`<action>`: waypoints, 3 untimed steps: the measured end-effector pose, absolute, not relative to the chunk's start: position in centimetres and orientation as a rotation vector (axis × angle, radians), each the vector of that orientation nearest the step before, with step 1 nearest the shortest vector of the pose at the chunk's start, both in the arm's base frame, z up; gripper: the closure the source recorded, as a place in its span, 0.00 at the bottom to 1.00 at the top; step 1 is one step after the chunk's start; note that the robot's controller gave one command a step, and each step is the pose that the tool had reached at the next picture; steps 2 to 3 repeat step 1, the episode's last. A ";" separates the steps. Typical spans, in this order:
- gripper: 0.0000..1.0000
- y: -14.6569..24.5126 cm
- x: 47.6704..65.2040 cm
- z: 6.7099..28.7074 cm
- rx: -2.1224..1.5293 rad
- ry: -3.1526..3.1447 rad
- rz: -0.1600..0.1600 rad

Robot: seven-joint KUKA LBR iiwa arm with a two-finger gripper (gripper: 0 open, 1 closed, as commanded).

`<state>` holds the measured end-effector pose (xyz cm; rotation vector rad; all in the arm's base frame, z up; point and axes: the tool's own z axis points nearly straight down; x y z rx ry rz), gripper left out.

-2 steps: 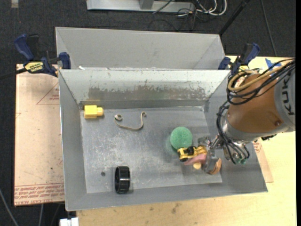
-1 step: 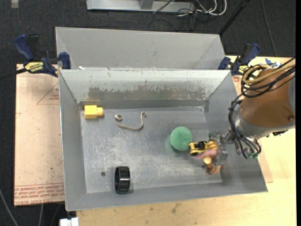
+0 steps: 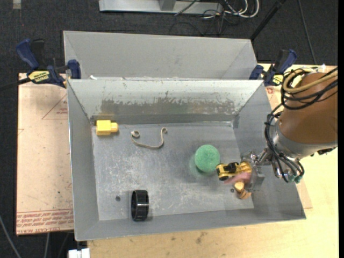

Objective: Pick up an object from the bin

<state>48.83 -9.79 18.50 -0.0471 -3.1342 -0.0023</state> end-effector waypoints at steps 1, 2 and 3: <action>1.00 -8.8 54.2 18.8 -0.005 -3.156 0.003; 1.00 -8.8 54.2 18.8 -0.005 -3.156 0.003; 1.00 -8.8 54.2 18.8 -0.005 -3.156 0.003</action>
Offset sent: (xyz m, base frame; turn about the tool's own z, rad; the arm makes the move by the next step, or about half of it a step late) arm 0.0461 -0.0088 0.0790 -0.0482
